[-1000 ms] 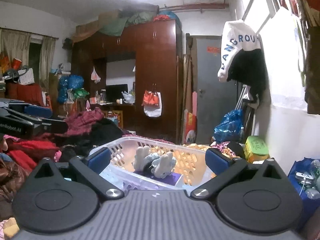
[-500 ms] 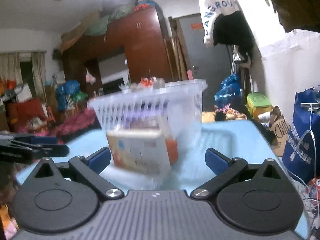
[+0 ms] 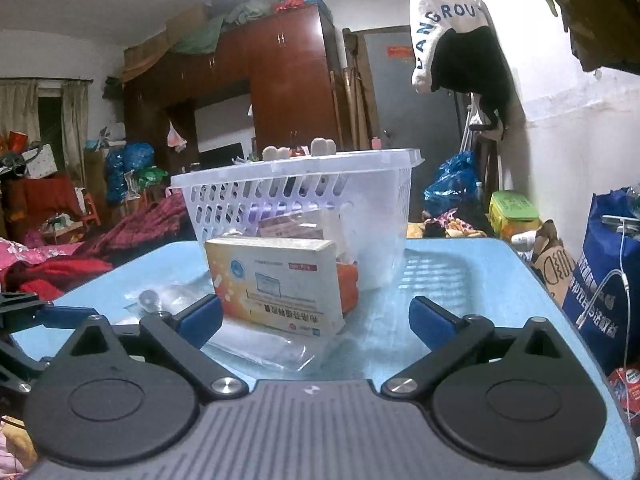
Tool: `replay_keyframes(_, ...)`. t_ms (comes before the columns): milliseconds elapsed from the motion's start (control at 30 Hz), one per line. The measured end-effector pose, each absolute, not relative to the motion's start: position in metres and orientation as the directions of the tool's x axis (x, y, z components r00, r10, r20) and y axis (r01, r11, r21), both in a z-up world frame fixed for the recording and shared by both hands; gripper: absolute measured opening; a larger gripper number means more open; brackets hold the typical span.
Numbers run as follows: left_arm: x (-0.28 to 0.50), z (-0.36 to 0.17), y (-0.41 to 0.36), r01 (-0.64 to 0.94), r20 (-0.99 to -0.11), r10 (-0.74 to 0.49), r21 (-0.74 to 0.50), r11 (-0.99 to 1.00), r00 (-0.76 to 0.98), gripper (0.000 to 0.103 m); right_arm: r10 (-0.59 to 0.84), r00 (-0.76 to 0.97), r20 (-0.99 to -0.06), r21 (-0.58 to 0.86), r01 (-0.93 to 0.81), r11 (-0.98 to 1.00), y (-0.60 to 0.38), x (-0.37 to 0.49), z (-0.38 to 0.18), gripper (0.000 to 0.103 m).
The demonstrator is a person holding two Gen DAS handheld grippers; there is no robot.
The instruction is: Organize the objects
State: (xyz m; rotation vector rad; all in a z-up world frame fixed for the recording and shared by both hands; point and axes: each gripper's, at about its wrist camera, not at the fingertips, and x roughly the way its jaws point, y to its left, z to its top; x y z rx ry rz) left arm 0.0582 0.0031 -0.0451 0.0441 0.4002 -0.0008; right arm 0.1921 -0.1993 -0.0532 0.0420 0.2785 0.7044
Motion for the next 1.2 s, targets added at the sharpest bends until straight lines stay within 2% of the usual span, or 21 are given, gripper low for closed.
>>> replay_keyframes(300, 0.068, -0.031, 0.014, -0.002, -0.345, 0.004, 0.006, 1.0, 0.938, 0.089, 0.673, 0.7, -0.236, 0.134, -0.663, 0.737, -0.194, 0.195, -0.038, 0.099)
replay_keyframes(433, 0.102, -0.004, 0.037, -0.037, -0.337, 0.016, -0.057, 0.998, 0.941, 0.089, 0.693, 0.659, -0.292, 0.183, -0.672, 0.717, -0.182, 0.224, -0.01, 0.094)
replay_keyframes(533, 0.139, 0.01, 0.055, -0.068, -0.358, 0.028, -0.098, 0.993, 0.933, 0.085, 0.666, 0.662, -0.343, 0.166, -0.655, 0.737, -0.165, 0.242, -0.001, 0.092)
replay_keyframes(600, 0.164, 0.013, 0.065, -0.082, -0.398, 0.019, -0.14, 0.987, 0.917, 0.077, 0.64, 0.67, -0.375, 0.131, -0.646, 0.752, -0.153, 0.248, -0.001, 0.088)
replay_keyframes(667, 0.179, 0.011, 0.068, -0.073, -0.428, -0.007, -0.171, 0.983, 0.904, 0.074, 0.633, 0.663, -0.399, 0.13, -0.643, 0.755, -0.145, 0.254, -0.004, 0.085)
replay_keyframes(800, 0.196, 0.003, 0.066, -0.073, -0.458, -0.014, -0.171, 0.982, 0.889, 0.074, 0.639, 0.645, -0.419, 0.15, -0.645, 0.75, -0.136, 0.259, -0.01, 0.084)
replay_keyframes(1033, 0.201, -0.001, 0.07, -0.085, -0.457, -0.022, -0.213, 0.973, 0.889, 0.074, 0.644, 0.644, -0.413, 0.176, -0.637, 0.75, -0.137, 0.261, -0.013, 0.083)
replay_keyframes(1200, 0.204, -0.003, 0.072, -0.103, -0.457, -0.024, -0.251, 0.963, 0.889, 0.073, 0.637, 0.653, -0.41, 0.199, -0.617, 0.761, -0.137, 0.264, -0.009, 0.079)
